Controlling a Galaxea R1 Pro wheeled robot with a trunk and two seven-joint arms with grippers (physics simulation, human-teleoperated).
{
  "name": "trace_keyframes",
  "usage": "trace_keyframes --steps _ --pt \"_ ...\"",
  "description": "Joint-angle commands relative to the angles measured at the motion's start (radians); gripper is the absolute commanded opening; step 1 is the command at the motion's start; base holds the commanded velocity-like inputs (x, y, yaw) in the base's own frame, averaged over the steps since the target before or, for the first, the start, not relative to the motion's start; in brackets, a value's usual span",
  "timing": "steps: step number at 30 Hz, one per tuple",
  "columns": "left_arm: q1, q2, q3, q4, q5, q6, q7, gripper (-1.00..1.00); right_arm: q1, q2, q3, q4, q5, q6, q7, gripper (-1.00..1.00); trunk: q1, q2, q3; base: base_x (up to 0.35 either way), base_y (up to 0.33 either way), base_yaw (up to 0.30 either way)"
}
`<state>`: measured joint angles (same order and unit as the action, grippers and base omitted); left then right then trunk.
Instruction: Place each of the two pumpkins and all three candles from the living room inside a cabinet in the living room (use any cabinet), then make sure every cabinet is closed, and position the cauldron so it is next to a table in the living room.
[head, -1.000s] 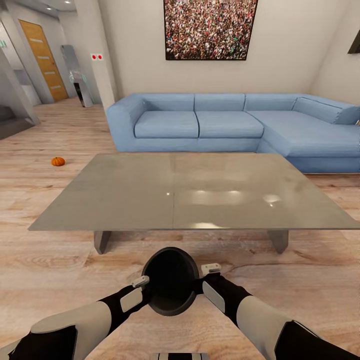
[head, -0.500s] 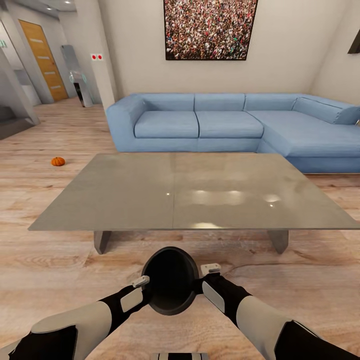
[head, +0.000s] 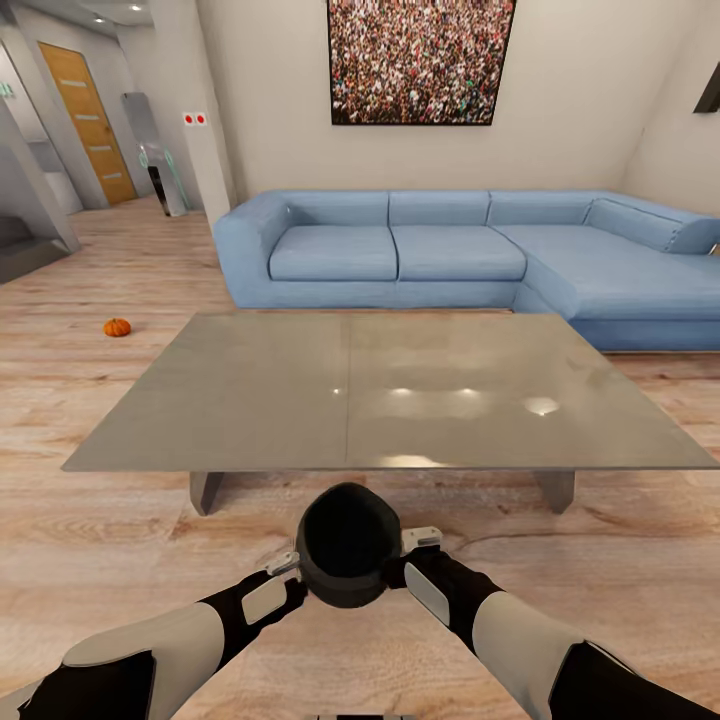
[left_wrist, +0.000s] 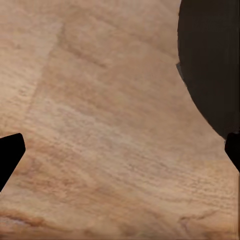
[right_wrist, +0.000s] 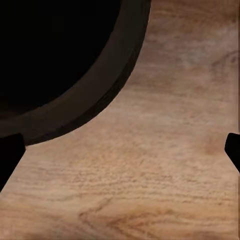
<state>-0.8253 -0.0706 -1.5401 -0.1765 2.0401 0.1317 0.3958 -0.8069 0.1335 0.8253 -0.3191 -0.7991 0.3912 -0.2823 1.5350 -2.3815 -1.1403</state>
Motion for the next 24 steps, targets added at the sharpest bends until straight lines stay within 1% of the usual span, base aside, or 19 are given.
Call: trace_keyframes --steps 1,13,16,19,24 --pt "0.0 0.0 0.0 0.0 0.0 0.0 0.0 1.0 0.0 0.0 0.0 0.0 0.0 0.0 0.0 1.0 -0.004 0.007 0.003 0.0 0.0 0.0" --pt "0.0 0.0 0.0 -0.001 0.0 0.003 0.0 1.0 0.0 0.002 0.0 0.0 0.0 -0.002 0.001 1.0 -0.05 0.091 0.041 0.0 0.0 0.0" --pt "0.001 0.003 -0.001 0.001 0.0 0.01 0.002 1.0 0.0 -0.001 0.0 0.003 -0.001 0.0 0.0 1.0 -0.061 0.112 0.05 0.0 0.0 0.0" --pt "0.002 0.016 0.0 0.006 0.0 0.012 0.002 1.0 0.0 -0.004 0.001 0.011 -0.003 -0.001 0.0 1.0 -0.073 0.133 0.06 0.0 0.0 0.0" --pt "0.006 0.053 -0.003 0.01 0.0 0.014 0.003 1.0 0.006 -0.005 0.001 0.021 -0.004 -0.005 -0.002 1.0 -0.092 0.168 0.075 0.0 0.0 0.0"
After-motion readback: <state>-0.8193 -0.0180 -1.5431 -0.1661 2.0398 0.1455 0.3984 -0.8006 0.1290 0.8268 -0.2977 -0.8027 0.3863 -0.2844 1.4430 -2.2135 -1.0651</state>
